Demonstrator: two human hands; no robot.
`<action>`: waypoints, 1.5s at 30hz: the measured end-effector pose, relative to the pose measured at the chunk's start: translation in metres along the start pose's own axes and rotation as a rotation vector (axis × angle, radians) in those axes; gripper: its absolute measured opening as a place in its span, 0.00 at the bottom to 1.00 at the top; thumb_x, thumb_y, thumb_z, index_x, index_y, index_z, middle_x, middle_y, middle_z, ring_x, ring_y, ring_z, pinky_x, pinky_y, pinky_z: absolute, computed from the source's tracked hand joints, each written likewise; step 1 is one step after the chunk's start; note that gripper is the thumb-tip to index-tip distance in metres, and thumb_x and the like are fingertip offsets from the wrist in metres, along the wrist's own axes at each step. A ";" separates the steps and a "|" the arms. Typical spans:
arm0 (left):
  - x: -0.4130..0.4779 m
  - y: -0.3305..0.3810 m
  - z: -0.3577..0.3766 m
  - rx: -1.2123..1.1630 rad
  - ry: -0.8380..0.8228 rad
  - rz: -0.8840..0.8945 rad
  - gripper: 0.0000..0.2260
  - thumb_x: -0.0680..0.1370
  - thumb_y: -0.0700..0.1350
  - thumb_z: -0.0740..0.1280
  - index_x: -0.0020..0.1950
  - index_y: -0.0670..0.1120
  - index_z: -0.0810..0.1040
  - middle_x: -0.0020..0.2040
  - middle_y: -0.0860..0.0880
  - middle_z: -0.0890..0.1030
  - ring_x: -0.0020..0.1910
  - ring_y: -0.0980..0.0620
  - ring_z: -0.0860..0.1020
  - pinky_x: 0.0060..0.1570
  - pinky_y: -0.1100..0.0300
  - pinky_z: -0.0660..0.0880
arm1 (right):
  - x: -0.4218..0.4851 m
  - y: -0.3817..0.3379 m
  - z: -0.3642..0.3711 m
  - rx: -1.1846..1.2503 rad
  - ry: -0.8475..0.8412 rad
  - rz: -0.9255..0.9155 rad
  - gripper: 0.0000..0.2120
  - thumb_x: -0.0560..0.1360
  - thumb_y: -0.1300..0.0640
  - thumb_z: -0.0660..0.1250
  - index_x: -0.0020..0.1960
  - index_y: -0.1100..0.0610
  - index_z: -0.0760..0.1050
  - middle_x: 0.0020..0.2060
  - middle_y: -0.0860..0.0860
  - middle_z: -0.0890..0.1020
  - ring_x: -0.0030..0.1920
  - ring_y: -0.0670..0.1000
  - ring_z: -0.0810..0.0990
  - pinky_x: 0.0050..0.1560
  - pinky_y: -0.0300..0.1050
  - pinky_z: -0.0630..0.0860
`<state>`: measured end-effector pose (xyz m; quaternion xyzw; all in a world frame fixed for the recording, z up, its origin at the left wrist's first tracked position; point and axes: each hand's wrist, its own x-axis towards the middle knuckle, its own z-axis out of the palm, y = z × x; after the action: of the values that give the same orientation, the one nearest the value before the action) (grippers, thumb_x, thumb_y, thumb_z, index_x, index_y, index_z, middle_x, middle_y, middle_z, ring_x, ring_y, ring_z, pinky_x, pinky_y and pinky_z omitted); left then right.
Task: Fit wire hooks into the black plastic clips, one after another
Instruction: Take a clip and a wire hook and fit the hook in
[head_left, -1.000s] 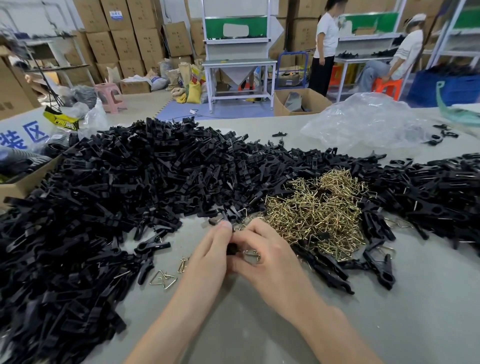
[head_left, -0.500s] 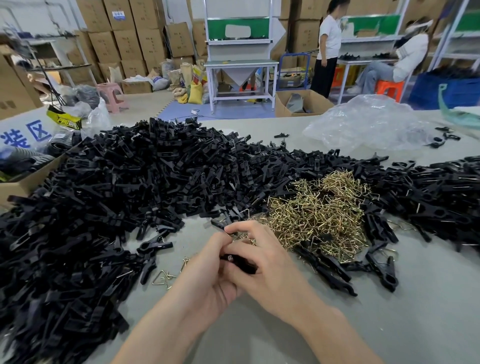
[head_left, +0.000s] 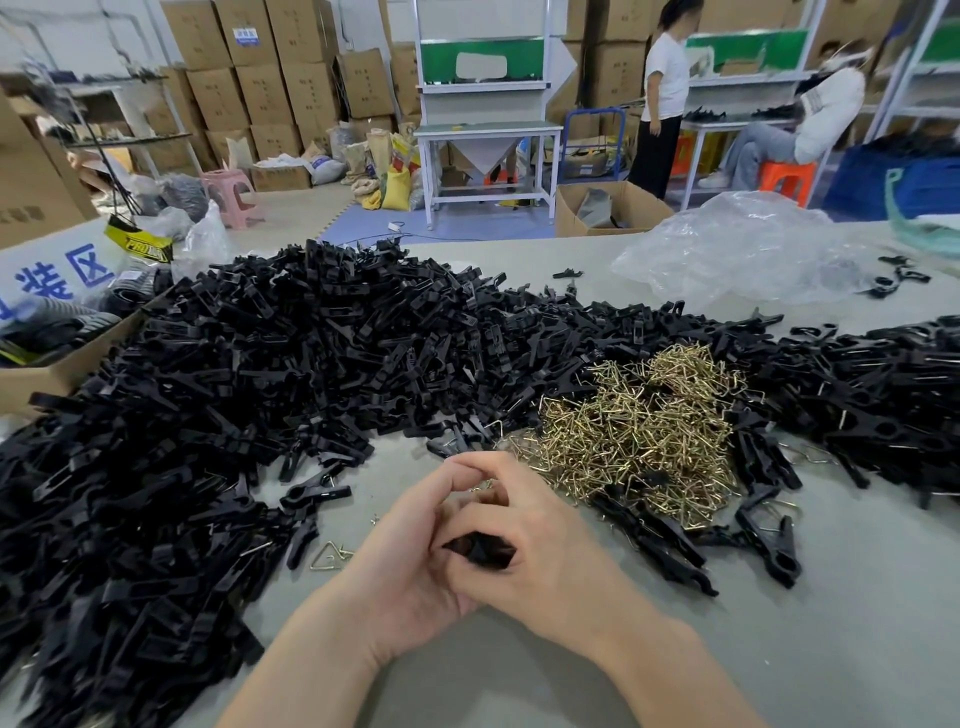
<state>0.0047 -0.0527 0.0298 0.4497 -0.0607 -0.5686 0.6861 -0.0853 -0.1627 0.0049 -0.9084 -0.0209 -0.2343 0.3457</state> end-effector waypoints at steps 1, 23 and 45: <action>0.000 -0.001 0.001 0.025 0.013 0.035 0.07 0.73 0.46 0.68 0.45 0.44 0.82 0.37 0.45 0.79 0.35 0.49 0.80 0.31 0.59 0.78 | 0.001 -0.001 0.001 0.003 0.000 -0.004 0.05 0.73 0.48 0.71 0.49 0.44 0.81 0.68 0.36 0.69 0.63 0.40 0.72 0.65 0.42 0.71; 0.007 -0.011 0.018 0.084 0.308 0.228 0.13 0.78 0.37 0.58 0.34 0.43 0.75 0.28 0.45 0.72 0.23 0.51 0.73 0.20 0.63 0.68 | 0.003 -0.004 0.004 -0.019 0.003 0.010 0.09 0.73 0.48 0.69 0.46 0.53 0.82 0.70 0.43 0.74 0.66 0.46 0.74 0.65 0.49 0.71; 0.000 -0.006 0.000 0.566 0.527 0.608 0.09 0.84 0.46 0.59 0.57 0.52 0.79 0.48 0.48 0.87 0.47 0.51 0.85 0.48 0.55 0.76 | -0.010 0.015 -0.054 0.165 0.556 0.211 0.13 0.78 0.43 0.68 0.61 0.41 0.80 0.50 0.38 0.81 0.48 0.44 0.82 0.49 0.39 0.80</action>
<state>0.0005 -0.0524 0.0259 0.7090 -0.1659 -0.1705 0.6639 -0.1138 -0.2075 0.0259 -0.7756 0.1498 -0.4340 0.4332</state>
